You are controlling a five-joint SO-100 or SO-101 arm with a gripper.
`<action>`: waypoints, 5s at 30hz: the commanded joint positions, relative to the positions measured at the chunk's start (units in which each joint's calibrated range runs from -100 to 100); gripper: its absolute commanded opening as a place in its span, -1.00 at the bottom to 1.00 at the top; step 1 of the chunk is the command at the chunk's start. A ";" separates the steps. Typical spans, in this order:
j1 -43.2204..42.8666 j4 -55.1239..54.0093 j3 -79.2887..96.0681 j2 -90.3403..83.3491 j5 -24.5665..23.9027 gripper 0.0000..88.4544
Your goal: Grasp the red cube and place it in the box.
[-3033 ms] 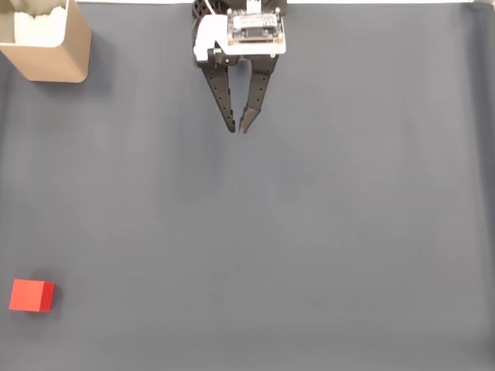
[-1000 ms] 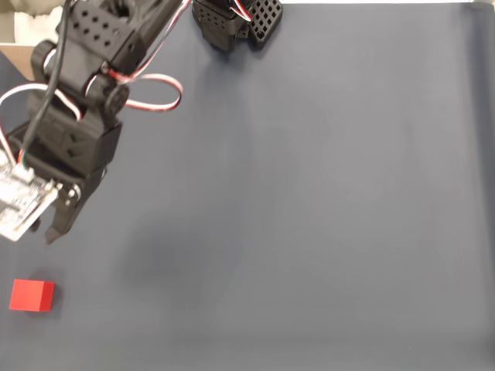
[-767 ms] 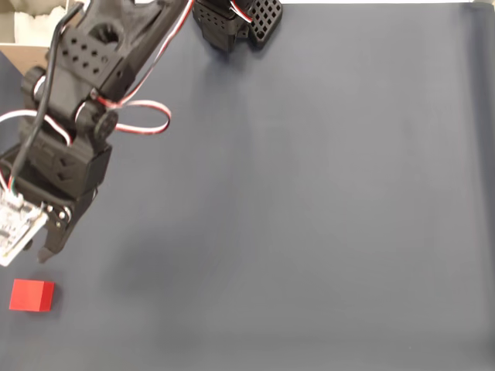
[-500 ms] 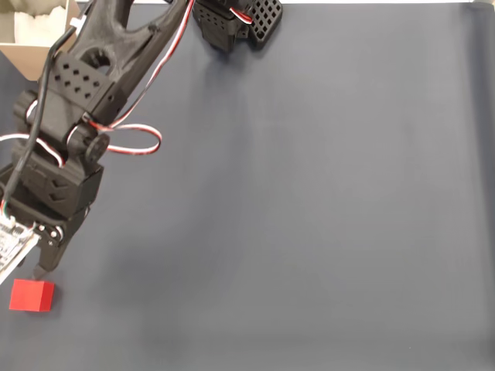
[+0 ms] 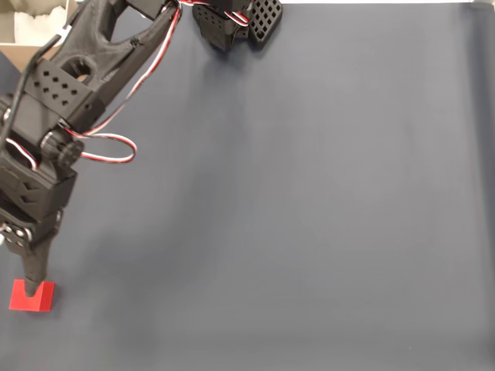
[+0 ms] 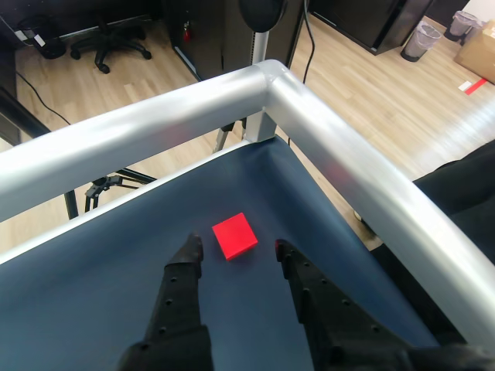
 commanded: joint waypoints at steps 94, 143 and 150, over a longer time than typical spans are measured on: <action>-1.71 -26.78 7.09 11.16 0.10 -0.20; -2.42 -27.27 11.65 8.21 0.15 -0.50; -2.42 -27.11 11.65 7.86 0.44 -0.63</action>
